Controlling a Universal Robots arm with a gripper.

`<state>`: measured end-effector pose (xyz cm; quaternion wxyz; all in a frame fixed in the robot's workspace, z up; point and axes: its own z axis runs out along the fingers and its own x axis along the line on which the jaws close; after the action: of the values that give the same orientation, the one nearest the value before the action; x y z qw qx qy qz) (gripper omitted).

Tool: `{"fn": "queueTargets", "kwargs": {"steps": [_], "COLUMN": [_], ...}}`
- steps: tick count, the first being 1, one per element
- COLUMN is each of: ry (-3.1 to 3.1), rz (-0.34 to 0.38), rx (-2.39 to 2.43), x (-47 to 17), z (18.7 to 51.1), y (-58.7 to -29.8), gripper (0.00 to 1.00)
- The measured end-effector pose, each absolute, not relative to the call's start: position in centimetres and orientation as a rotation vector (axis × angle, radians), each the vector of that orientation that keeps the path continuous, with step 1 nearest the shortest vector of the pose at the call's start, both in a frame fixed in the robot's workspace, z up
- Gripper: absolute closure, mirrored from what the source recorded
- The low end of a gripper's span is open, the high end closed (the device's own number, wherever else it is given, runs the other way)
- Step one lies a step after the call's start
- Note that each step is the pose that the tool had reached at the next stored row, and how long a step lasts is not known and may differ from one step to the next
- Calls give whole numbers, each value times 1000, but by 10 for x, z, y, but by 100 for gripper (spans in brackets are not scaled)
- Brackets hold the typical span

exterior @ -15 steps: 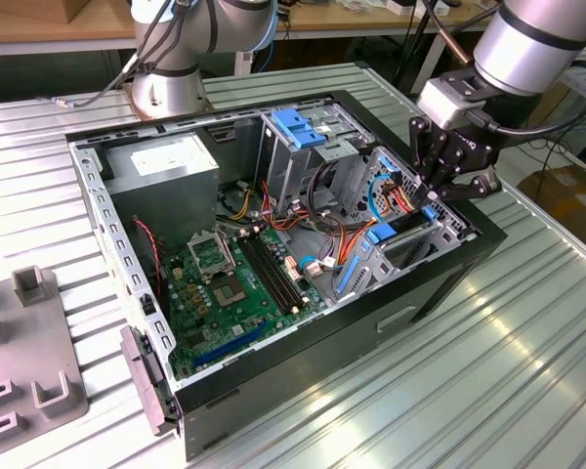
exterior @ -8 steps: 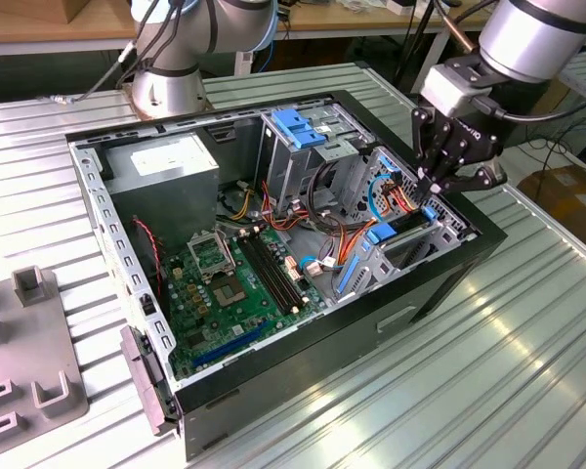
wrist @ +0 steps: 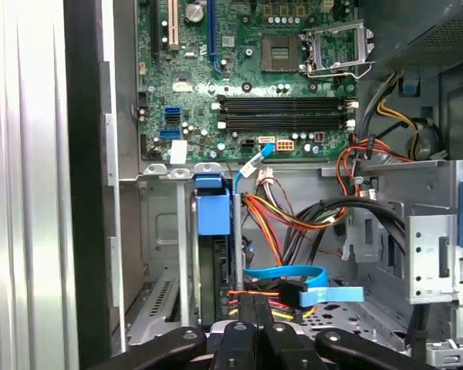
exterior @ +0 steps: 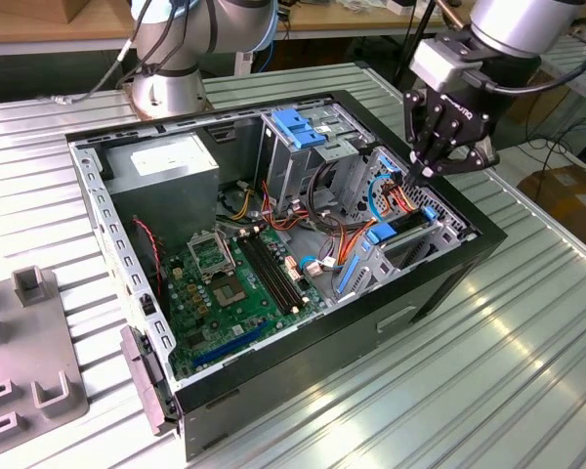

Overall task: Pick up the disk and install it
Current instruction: 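Insert the second disk wire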

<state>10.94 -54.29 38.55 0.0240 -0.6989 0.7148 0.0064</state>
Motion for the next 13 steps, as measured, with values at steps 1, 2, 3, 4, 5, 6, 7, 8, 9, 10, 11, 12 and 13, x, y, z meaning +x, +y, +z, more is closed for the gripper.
{"fn": "queueTargets", "kwargs": {"steps": [1, 2, 3, 4, 5, 6, 7, 8, 9, 10, 11, 12, 13], "ry": [2213, 2214, 2215, 2215, 2216, 2216, 2216, 2216, 2218, 2220, 2221, 2222, 2222], "rz": [21, 23, 24, 23, 21, 19, 17, 15, 10, 2, -4, -8, -10], "rx": [-2163, -2164, -2165, -2166, -2167, -2168, -2171, -2172, -2175, -2181, -2184, -2188, -2189], "x": [108, 107, 106, 106, 105, 104, 104, 104, 104, 104, 103, 103, 103], "z": [386, 386, 389, 392, 393, 393, 393, 393, 393, 393, 392, 392, 391], "y": [-540, -538, -533, -527, -523, -520, -517, -517, -517, -517, -517, -517, -516], "gripper": [90, 90, 90, 90, 90, 90, 90, 90, 90, 90, 90, 90, 90]}}
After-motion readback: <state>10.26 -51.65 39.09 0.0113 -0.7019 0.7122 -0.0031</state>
